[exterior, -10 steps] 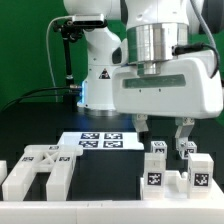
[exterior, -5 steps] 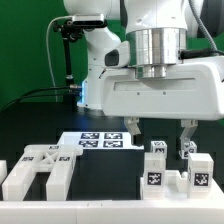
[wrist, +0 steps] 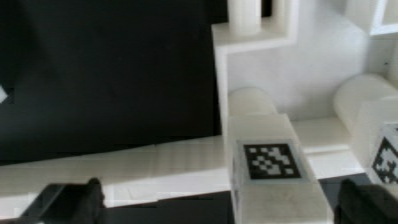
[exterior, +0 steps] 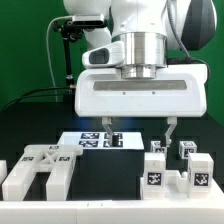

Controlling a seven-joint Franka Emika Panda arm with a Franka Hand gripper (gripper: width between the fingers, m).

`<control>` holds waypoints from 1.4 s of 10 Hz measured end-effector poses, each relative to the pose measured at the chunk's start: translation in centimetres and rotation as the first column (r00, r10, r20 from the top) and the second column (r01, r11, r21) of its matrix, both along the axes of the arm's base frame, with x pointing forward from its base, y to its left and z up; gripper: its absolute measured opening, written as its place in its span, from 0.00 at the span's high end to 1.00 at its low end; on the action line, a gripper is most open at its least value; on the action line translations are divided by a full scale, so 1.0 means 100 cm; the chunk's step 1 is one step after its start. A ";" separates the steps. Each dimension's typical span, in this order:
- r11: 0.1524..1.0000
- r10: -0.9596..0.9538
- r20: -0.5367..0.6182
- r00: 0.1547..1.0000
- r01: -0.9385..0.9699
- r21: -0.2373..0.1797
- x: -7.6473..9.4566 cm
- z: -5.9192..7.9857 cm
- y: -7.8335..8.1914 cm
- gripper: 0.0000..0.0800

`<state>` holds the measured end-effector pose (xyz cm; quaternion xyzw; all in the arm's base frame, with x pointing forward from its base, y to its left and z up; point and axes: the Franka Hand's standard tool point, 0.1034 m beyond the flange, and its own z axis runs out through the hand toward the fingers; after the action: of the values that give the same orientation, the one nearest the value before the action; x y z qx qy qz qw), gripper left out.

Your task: Assemble chair

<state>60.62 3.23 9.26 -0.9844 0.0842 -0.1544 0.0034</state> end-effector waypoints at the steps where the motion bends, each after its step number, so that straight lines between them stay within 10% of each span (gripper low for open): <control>1: 1.000 0.022 0.022 1.000 -0.021 -0.017 0.002 -0.001 -0.003 0.19; 5: 0.997 0.046 0.066 0.997 -0.041 -0.072 -0.002 -0.060 0.001 0.19; 10: 0.997 0.046 0.053 0.997 -0.043 -0.071 0.004 -0.085 0.012 0.19; 14: 0.997 0.046 0.053 0.998 -0.043 -0.071 0.004 -0.085 0.012 0.76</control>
Offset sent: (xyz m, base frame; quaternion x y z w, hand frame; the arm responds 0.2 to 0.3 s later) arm 0.0101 0.0147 -0.0556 0.0059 0.0422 0.0244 0.9988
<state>61.02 4.43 0.72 -0.9810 0.0567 -0.1840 -0.0255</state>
